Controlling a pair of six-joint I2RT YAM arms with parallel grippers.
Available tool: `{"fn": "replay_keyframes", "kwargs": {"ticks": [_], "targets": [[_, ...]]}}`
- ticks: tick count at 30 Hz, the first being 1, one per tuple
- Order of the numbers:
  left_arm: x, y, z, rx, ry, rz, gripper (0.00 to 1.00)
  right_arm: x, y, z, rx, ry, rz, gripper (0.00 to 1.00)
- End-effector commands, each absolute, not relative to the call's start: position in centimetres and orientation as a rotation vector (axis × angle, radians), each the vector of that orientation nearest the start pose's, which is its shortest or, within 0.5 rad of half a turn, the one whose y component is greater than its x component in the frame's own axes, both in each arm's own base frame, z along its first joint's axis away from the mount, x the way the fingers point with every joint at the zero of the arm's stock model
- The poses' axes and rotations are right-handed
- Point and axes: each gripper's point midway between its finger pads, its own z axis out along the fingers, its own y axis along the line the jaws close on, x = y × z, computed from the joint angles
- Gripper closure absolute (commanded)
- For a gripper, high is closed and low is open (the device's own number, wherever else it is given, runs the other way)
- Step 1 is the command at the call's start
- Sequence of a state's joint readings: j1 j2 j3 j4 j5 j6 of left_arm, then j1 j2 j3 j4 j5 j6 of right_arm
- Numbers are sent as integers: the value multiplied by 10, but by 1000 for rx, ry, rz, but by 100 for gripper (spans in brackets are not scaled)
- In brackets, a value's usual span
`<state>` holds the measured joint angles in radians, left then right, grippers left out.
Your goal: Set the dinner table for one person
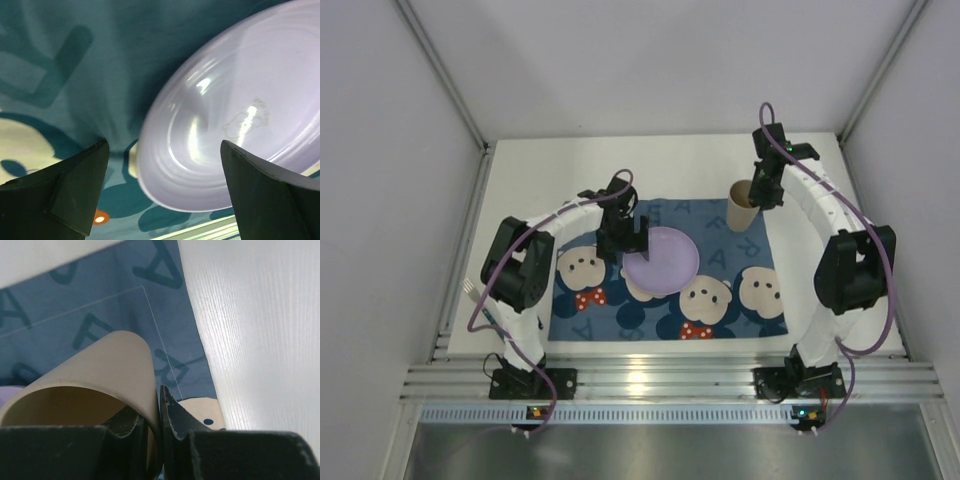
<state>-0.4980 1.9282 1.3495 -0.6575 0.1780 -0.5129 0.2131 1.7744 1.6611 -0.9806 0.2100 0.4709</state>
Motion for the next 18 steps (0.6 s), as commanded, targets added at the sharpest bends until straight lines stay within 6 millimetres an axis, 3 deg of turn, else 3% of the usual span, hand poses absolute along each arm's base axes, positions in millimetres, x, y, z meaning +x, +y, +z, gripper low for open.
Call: {"fn": "replay_keyframes", "kwargs": {"ticks": [1, 11, 18], "targets": [[315, -210, 49, 4, 2901, -337, 2, 412, 65, 159, 411, 2540, -50, 100], [308, -203, 86, -20, 2857, -336, 2, 428, 67, 132, 419, 2524, -49, 100], [316, -199, 117, -86, 2782, -330, 2, 421, 65, 91, 421, 2566, -75, 100]]}}
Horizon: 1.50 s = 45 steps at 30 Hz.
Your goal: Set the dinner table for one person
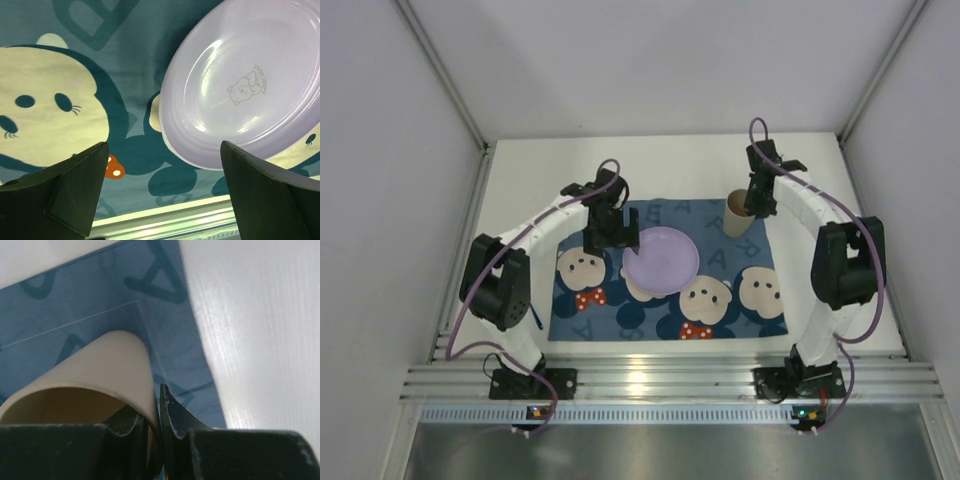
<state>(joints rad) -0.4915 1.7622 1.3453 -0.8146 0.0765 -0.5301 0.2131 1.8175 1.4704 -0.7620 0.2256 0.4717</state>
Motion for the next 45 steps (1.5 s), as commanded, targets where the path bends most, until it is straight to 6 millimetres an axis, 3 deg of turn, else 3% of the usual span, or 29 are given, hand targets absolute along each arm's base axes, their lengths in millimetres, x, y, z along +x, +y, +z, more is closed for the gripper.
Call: {"fn": "replay_keyframes", "kwargs": {"ticks": [1, 4, 7, 8, 9, 11, 12, 14, 15, 16, 17, 18, 21, 24, 29, 36, 43, 45], "targets": [[317, -196, 118, -98, 2779, -304, 2, 420, 64, 88, 420, 2573, -83, 100], [323, -180, 128, -148, 2747, -199, 2, 418, 64, 88, 426, 2583, -88, 100], [326, -160, 136, -202, 2723, -135, 2, 420, 64, 103, 432, 2553, -73, 70], [327, -154, 137, -225, 2721, -127, 2, 419, 64, 108, 425, 2549, -72, 49], [325, -145, 139, -247, 2721, -102, 2, 423, 65, 120, 422, 2527, -54, 39], [325, -115, 140, -345, 2718, -17, 2, 427, 66, 134, 402, 2508, -45, 24], [323, -91, 141, -423, 2712, 61, 2, 430, 68, 147, 392, 2496, -31, 20], [317, -66, 146, -518, 2687, 119, 2, 433, 71, 162, 368, 2489, -11, 14], [311, -45, 140, -602, 2686, 169, 2, 437, 73, 179, 360, 2470, 6, 13], [306, -30, 140, -651, 2671, 224, 2, 436, 74, 188, 354, 2466, 15, 12], [297, -19, 137, -703, 2663, 247, 2, 441, 76, 208, 353, 2427, 36, 11], [293, -4, 136, -774, 2648, 274, 2, 434, 75, 217, 351, 2434, 39, 11], [276, 14, 127, -893, 2630, 320, 2, 423, 80, 249, 367, 2397, 109, 10], [261, 20, 111, -965, 2623, 315, 2, 404, 89, 264, 370, 2385, 198, 10], [249, 34, 80, -1051, 2586, 288, 2, 366, 92, 249, 344, 2463, 234, 9], [249, 74, 73, -953, 2585, 412, 2, 333, 81, 239, 325, 2486, 199, 10], [252, 74, 33, -915, 2706, 396, 8, 316, 77, 227, 346, 2507, 188, 10], [256, 76, 29, -926, 2705, 412, 12, 313, 74, 224, 350, 2512, 171, 10]]}}
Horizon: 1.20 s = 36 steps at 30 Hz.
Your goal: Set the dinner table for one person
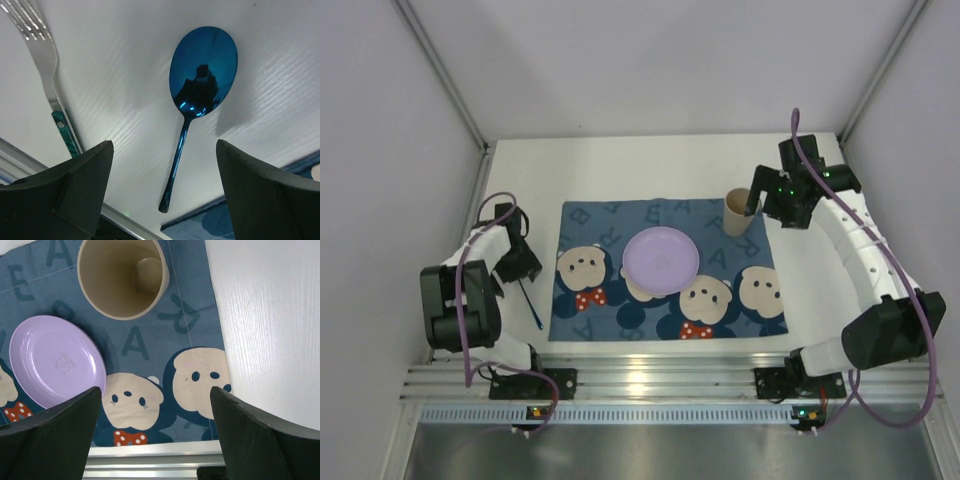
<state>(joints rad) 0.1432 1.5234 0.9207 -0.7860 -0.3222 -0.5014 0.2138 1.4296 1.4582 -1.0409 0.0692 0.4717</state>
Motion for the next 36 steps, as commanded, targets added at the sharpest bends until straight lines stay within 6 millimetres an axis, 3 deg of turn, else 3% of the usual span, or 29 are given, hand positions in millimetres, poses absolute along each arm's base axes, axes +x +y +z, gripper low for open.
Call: {"fn": "replay_keyframes", "kwargs": {"ticks": [1, 5, 9, 10, 12, 13, 15, 16, 21, 25, 28, 31, 34, 35, 36], "targets": [[258, 78, 23, -935, 2711, 425, 13, 311, 73, 224, 352, 2513, 167, 10], [260, 85, 10, -963, 2726, 463, 22, 305, 68, 220, 356, 2514, 144, 10], [263, 85, 0, -966, 2738, 453, 43, 300, 65, 220, 364, 2515, 129, 11], [263, 85, 0, -956, 2742, 445, 56, 299, 64, 220, 361, 2515, 123, 11], [266, 85, 0, -938, 2737, 438, 68, 297, 61, 221, 366, 2508, 108, 11], [268, 86, 1, -910, 2745, 440, 79, 296, 60, 222, 367, 2509, 103, 11], [269, 91, 4, -884, 2755, 470, 88, 295, 58, 223, 372, 2504, 98, 11], [269, 92, 5, -868, 2770, 479, 99, 294, 58, 224, 376, 2502, 99, 11], [297, 99, 39, -759, 2735, 468, 100, 291, 56, 226, 389, 2489, 105, 12], [322, 99, 89, -711, 2634, 403, 100, 286, 55, 222, 399, 2492, 103, 12], [338, 91, 114, -700, 2591, 323, 100, 282, 55, 219, 403, 2494, 111, 12], [357, 64, 128, -578, 2597, 221, 100, 279, 56, 216, 407, 2501, 121, 12], [372, 12, 132, -333, 2632, 171, 100, 277, 58, 217, 404, 2497, 134, 12], [374, -15, 131, -224, 2645, 152, 100, 277, 57, 219, 404, 2491, 133, 12], [376, -27, 124, -169, 2664, 164, 100, 277, 57, 218, 404, 2492, 132, 12]]}}
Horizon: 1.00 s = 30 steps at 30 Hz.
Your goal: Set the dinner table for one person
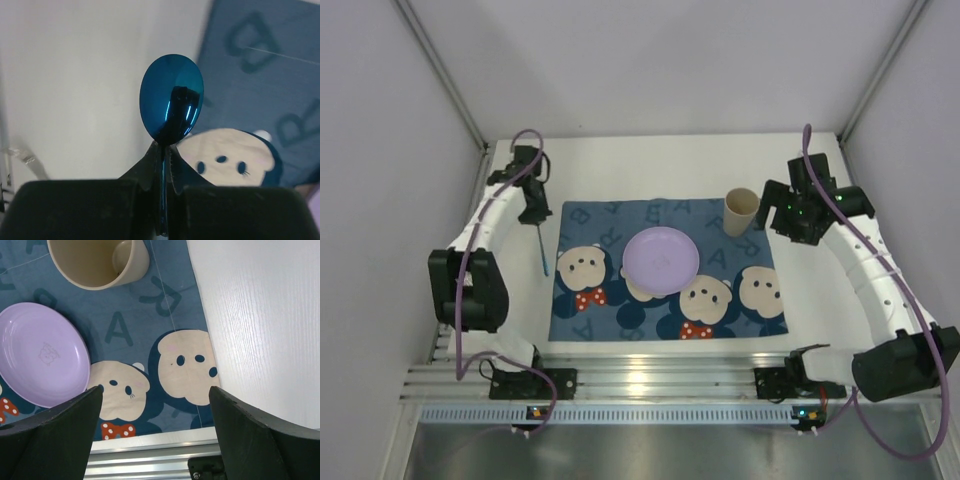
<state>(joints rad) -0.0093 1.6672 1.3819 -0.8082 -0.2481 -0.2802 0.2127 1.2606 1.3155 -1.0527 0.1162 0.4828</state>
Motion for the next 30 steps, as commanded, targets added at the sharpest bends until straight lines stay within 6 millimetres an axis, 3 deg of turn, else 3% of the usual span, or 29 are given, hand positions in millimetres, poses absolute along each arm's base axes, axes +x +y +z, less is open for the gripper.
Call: {"fn": "replay_keyframes", "kwargs": {"ticks": [1, 2, 4, 12, 16, 21, 22, 26, 30], "targets": [[378, -41, 122, -113, 2668, 153, 100, 277, 57, 219, 401, 2492, 129, 12], [377, -65, 118, -25, 2676, 140, 100, 277, 56, 220, 402, 2488, 125, 12], [378, -87, 108, 33, 2684, 170, 100, 275, 55, 221, 393, 2488, 120, 13], [364, -103, 71, -57, 2778, 119, 100, 261, 45, 217, 391, 2495, 73, 12], [357, -134, 63, -87, 2764, -151, 100, 256, 42, 212, 397, 2503, 69, 12], [344, -146, 47, -134, 2806, -248, 100, 257, 42, 209, 386, 2512, 67, 12], [343, -147, 46, -130, 2812, -257, 98, 258, 42, 208, 384, 2516, 63, 12], [345, -141, 51, -143, 2788, -213, 63, 262, 41, 211, 361, 2520, 52, 12], [348, -109, 80, -203, 2710, -8, 52, 265, 40, 215, 348, 2516, 48, 12]]}}
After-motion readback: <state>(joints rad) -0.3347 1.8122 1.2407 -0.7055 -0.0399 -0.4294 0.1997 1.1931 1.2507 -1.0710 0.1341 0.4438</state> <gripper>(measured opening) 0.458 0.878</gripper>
